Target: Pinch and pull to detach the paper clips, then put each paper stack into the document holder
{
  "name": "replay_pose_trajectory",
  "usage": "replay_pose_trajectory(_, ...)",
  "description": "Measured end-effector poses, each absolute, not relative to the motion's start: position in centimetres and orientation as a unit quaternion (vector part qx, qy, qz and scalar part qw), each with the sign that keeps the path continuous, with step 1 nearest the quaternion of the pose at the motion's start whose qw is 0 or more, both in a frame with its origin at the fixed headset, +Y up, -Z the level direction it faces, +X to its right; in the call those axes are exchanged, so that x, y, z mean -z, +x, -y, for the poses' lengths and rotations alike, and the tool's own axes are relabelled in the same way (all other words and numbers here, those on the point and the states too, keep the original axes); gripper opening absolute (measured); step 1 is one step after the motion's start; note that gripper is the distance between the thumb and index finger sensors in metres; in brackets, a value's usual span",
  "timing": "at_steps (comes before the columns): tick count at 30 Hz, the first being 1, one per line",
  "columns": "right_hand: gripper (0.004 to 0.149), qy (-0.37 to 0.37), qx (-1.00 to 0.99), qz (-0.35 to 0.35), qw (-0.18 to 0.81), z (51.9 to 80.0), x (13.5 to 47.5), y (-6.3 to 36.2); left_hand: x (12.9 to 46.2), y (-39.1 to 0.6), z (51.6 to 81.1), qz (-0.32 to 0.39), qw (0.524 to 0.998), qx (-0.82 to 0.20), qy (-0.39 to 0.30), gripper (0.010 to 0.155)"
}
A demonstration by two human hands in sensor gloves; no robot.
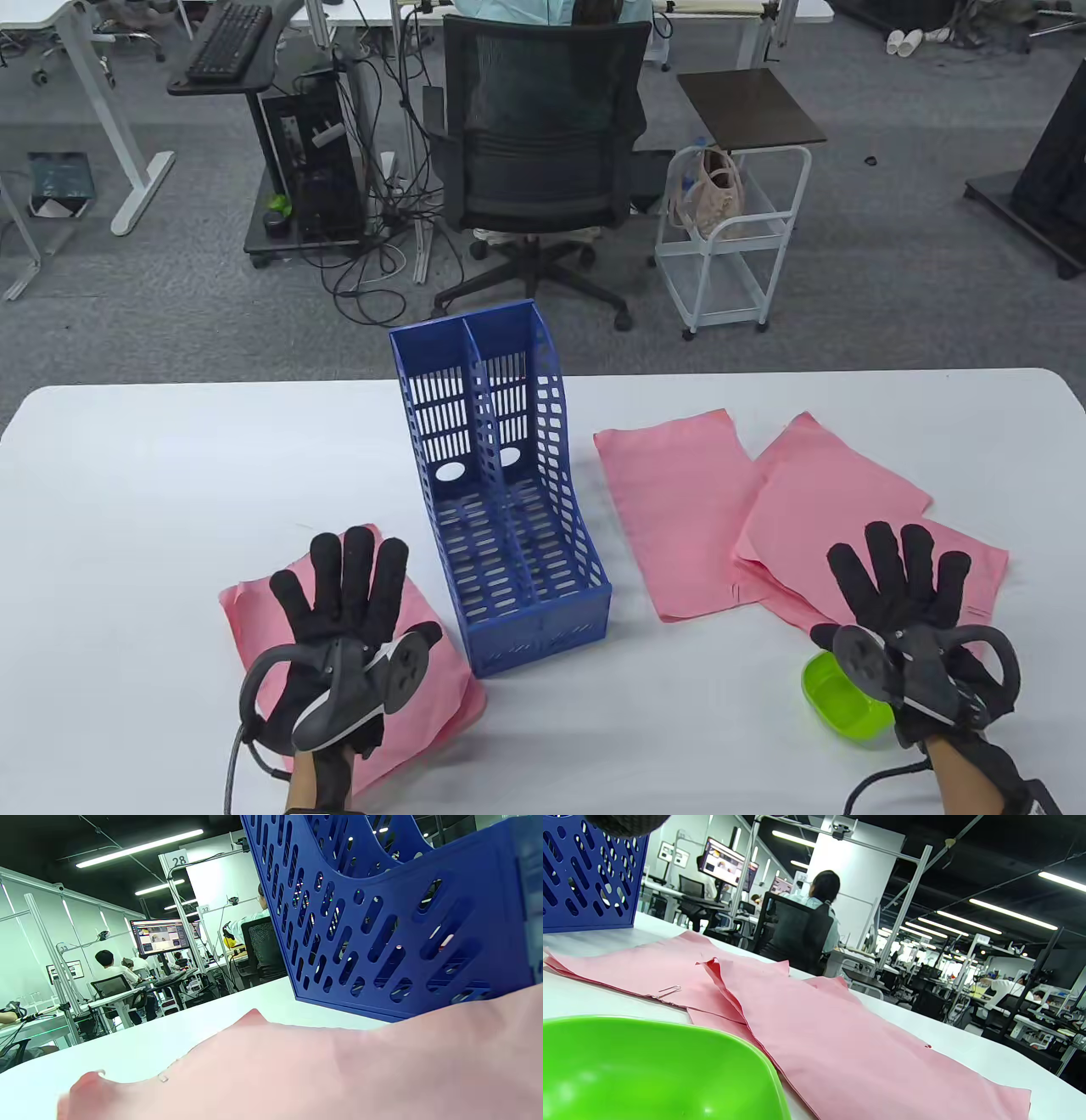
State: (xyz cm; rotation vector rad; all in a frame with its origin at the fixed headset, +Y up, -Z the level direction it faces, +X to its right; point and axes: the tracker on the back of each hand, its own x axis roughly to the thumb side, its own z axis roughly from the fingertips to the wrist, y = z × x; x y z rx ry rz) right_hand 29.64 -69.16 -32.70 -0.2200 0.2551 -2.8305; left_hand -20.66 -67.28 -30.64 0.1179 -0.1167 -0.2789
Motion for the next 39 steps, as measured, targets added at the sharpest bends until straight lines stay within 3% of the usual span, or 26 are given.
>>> replay_pose_trajectory(16, 0.085, -0.077, 0.985, -0.09, 0.128, 69.1, 32.7, 29.7, 31.1, -20.5, 67.6, 0.066, 0.992, 0.107, 0.017, 0.094)
replay_pose_trajectory(20, 0.085, -0.077, 0.985, -0.088, 0.124, 69.2, 32.7, 29.7, 31.7, -20.2, 68.4, 0.067, 0.993, 0.086, -0.054, 0.101)
replay_pose_trajectory(26, 0.085, -0.079, 0.986, -0.078, 0.122, 69.2, 32.6, 29.6, 33.2, -19.1, 72.2, 0.072, 0.958, 0.037, -0.276, 0.107)
replay_pose_trajectory(29, 0.085, -0.082, 0.986, -0.073, 0.122, 69.2, 32.6, 29.6, 33.6, -18.4, 74.1, 0.078, 0.943, 0.054, -0.318, 0.111)
replay_pose_trajectory(31, 0.085, -0.083, 0.986, -0.073, 0.123, 69.2, 32.7, 29.6, 33.7, -17.9, 74.1, 0.07, 0.944, 0.094, -0.309, 0.114)
replay_pose_trajectory(39, 0.085, -0.086, 0.986, -0.063, 0.129, 69.5, 32.7, 29.2, 34.2, -19.2, 76.5, 0.014, 0.929, 0.153, -0.338, 0.109)
